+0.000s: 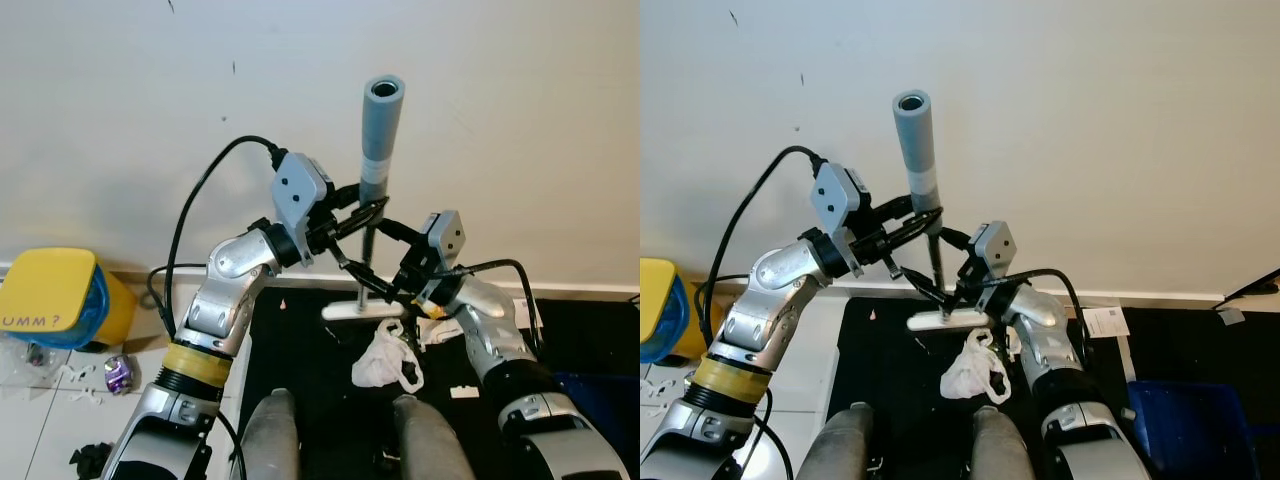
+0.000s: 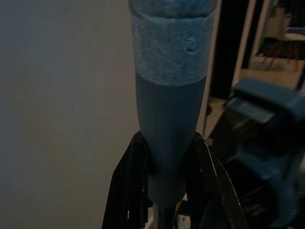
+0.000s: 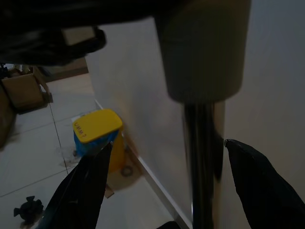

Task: Sweep floor

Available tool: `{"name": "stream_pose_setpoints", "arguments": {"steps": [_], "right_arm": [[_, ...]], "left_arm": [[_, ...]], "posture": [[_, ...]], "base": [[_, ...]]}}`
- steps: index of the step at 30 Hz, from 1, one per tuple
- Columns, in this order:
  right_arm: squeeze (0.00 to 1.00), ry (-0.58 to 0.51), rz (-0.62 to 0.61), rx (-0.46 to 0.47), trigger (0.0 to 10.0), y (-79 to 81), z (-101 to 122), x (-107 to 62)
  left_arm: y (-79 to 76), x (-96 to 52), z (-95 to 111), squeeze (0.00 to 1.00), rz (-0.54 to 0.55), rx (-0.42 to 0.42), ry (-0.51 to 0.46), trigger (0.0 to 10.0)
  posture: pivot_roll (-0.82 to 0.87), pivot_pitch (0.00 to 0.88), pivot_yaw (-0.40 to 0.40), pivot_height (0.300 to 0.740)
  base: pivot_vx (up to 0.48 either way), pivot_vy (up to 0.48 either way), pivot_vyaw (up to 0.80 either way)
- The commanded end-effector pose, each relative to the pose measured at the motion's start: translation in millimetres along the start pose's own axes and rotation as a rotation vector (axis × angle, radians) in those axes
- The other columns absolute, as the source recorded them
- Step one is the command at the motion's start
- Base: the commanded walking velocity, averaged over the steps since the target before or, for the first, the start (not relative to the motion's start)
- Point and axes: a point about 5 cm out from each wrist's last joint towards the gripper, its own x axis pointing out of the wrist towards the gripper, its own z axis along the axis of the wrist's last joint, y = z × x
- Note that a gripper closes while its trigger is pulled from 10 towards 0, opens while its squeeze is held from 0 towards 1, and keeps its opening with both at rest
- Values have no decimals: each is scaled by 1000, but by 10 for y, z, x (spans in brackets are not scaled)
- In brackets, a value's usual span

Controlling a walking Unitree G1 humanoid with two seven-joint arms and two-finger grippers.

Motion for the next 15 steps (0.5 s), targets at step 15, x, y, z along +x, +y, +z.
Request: {"name": "stream_pose_setpoints", "arguments": {"steps": [15], "right_arm": [[0,14,-34,-1,9020,-36,-34,51]], "left_arm": [[-250,82,307,0,-180,-20,-85,10000]], "posture": [[53,97,-40,731]], "base": [[0,0,0]]}}
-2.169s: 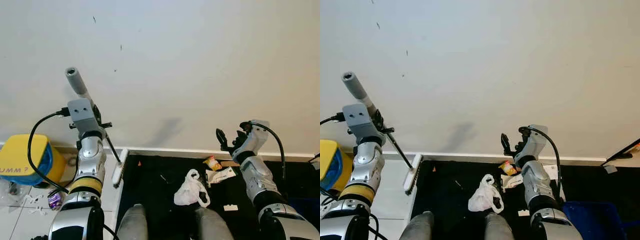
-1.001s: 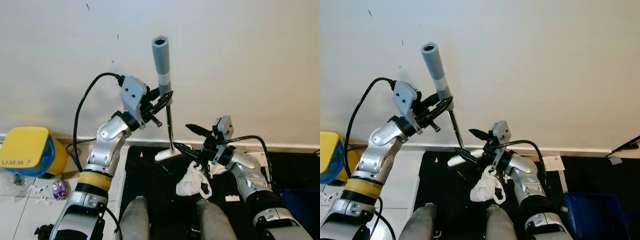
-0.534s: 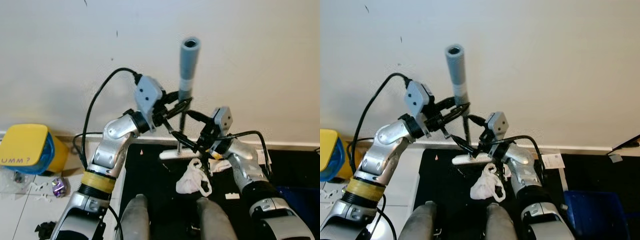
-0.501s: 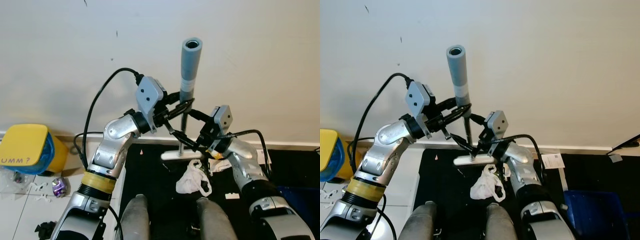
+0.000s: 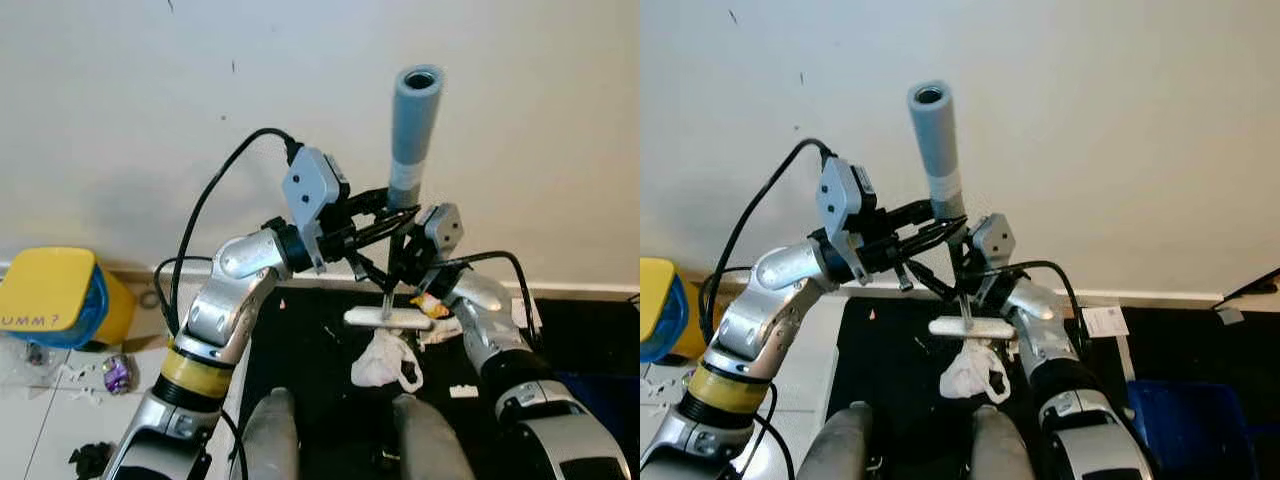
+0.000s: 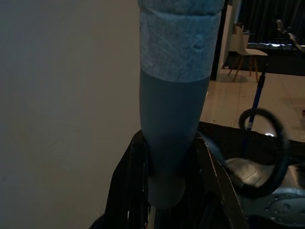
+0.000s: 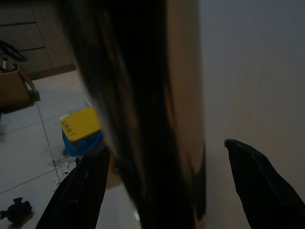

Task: Sweep floor

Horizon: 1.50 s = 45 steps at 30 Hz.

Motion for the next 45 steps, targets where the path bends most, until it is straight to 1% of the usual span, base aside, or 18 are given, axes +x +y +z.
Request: {"name": "stream_pose_setpoints", "arguments": {"steps": [1,2,3,5,11,28,30,31,32,33,34,35,37,41,45], "right_arm": [[0,0,9,6,3804,11,-6,23],[0,-3,11,15,1059,11,-7,25],[0,-4,12,20,0,12,-9,25],[0,-4,12,22,0,11,-11,23],[0,-23,-7,41,0,-9,-4,22],[0,-61,-4,48,0,-33,53,57],[0,-72,3,45,0,-37,74,65],[0,-75,6,44,0,-38,81,69],[0,-78,9,43,0,-40,87,70],[0,-78,9,43,0,-40,87,70],[0,-79,10,41,0,-45,91,70],[0,-79,10,41,0,-45,91,70],[0,-80,11,39,0,-58,99,65],[0,-81,10,39,0,-64,102,62],[0,-86,22,32,0,-73,120,57]], "left_arm": [[-72,38,78,0,-57,-8,-40,10000],[-75,37,82,0,-59,-9,-40,10000],[-77,34,83,0,-59,-11,-40,10000],[-79,34,88,0,-60,-14,-41,10000],[-110,41,137,0,-62,-56,-66,10000],[-108,30,181,0,-72,-84,-71,10000],[-85,10,159,0,-74,-82,-54,10000],[-72,-1,148,129,-76,-78,-44,10000],[-51,-23,137,929,-76,-71,-37,10000],[-51,-23,137,929,-76,-71,-37,10000],[-26,-44,132,1000,-73,-66,-32,10000],[-26,-44,132,1000,-73,-66,-32,10000],[26,-97,132,1000,-71,-60,-22,10000],[39,-116,137,1000,-74,-60,-21,10000],[-4,-126,153,1000,-140,-94,-20,10000]], "posture": [[53,97,-40,731],[53,97,-40,731],[53,92,-40,731],[53,92,-40,731],[55,85,-41,731],[57,80,-43,731],[57,84,-46,731],[57,84,-46,731],[57,87,-46,731],[57,87,-46,731],[59,90,-46,731],[59,90,-46,731],[58,95,-46,731],[57,96,-46,731],[59,103,-50,731]], "base": [[0,0,0],[0,0,0],[0,0,0],[0,0,0],[0,0,0],[0,0,0],[0,0,0],[0,0,0],[0,0,0],[0,0,0],[0,0,0],[0,0,0],[0,0,0],[0,0,0],[0,0,0]]}}
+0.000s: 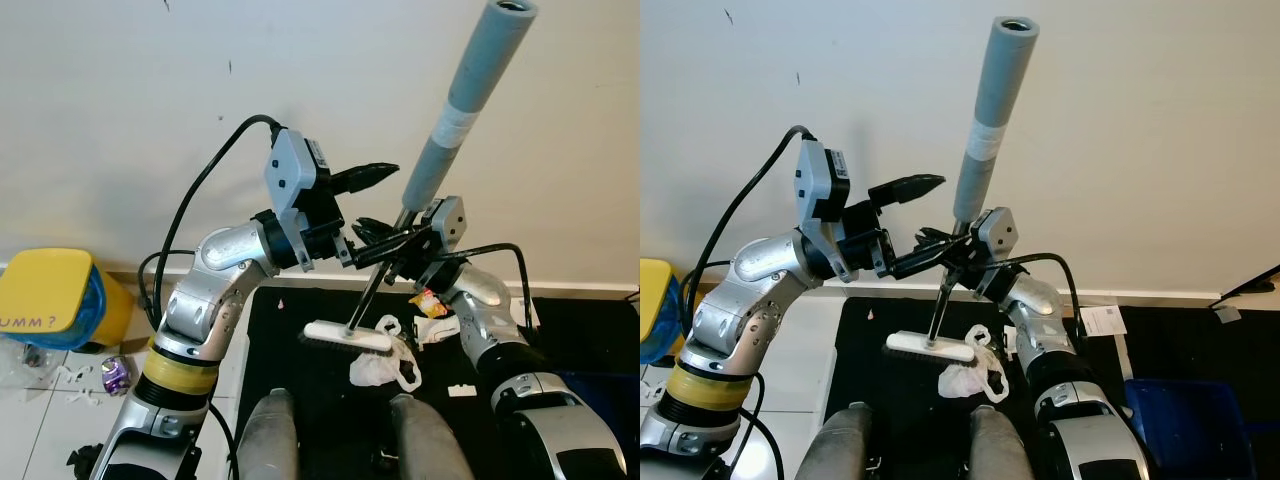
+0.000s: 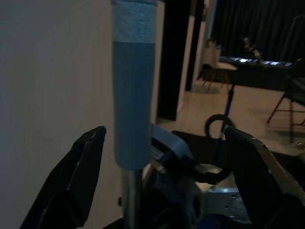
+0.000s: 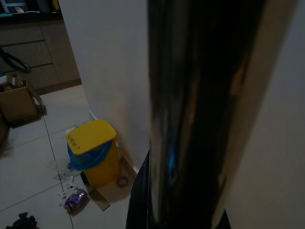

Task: Sweep floor

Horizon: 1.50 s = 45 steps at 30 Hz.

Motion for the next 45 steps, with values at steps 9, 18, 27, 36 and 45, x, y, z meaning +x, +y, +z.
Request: {"name": "stream_pose_setpoints", "arguments": {"steps": [9,18,27,36,45], "right_arm": [[0,-3,129,-16,0,135,8,81],[0,12,263,-47,0,332,-38,113],[0,1,225,-45,0,279,-19,87],[0,26,244,-43,0,300,-58,66],[0,44,249,-50,0,308,-89,36]], "left_arm": [[-72,130,-119,1000,-109,-47,57,10000],[188,201,-192,1000,-11,-7,78,10000],[425,101,-92,1000,130,41,38,10000],[261,119,-160,1000,-34,-19,79,10000],[335,119,-147,1000,-28,22,97,0]], "posture": [[56,106,-53,731],[48,107,-52,731],[45,104,-50,731],[49,105,-49,731],[49,103,-46,731]], "base": [[0,0,0],[0,0,0],[0,0,0],[0,0,0],[0,0,0]]}}
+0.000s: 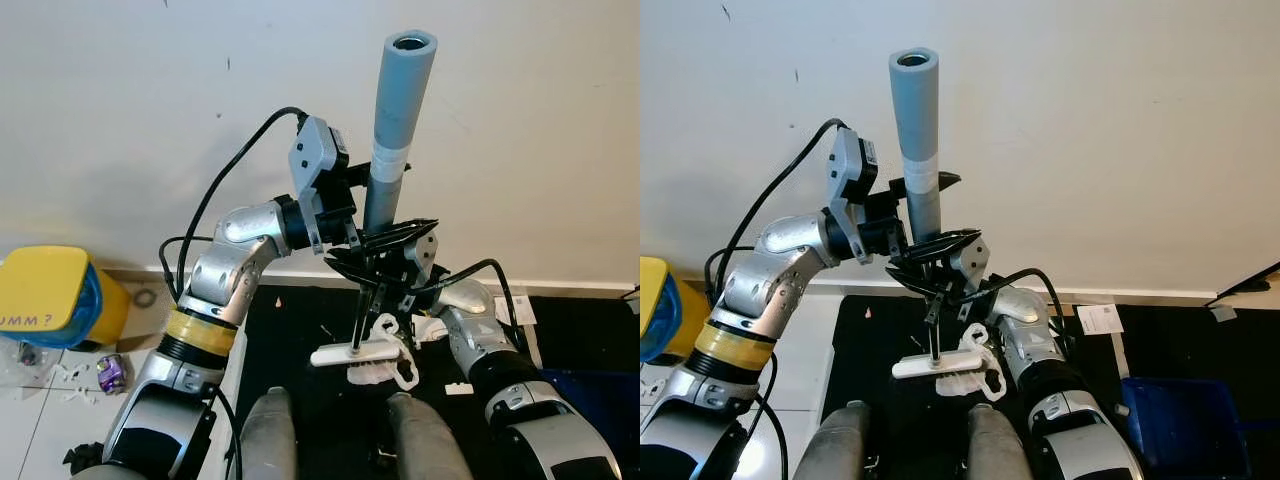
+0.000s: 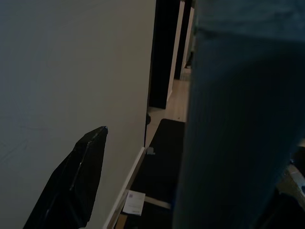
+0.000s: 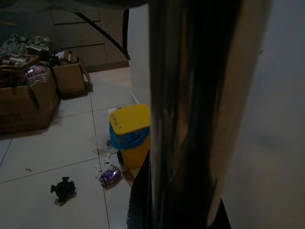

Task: Sweep floor

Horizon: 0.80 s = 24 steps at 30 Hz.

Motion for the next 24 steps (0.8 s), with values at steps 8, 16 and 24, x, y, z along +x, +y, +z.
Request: {"name": "stream_pose_setpoints", "arguments": {"steps": [8,16,24], "right_arm": [[0,3,-4,-19,0,4,-6,-35],[0,5,-5,-19,0,13,-17,-40],[0,2,-14,-22,0,18,-19,-37]], "left_arm": [[48,-52,32,1000,-6,37,14,0],[83,-73,38,43,28,62,13,0],[115,-102,3,0,91,78,37,10000]], "posture": [[52,96,-46,731],[54,92,-46,731],[56,90,-45,731]], "base": [[0,0,0],[0,0,0],[0,0,0]]}}
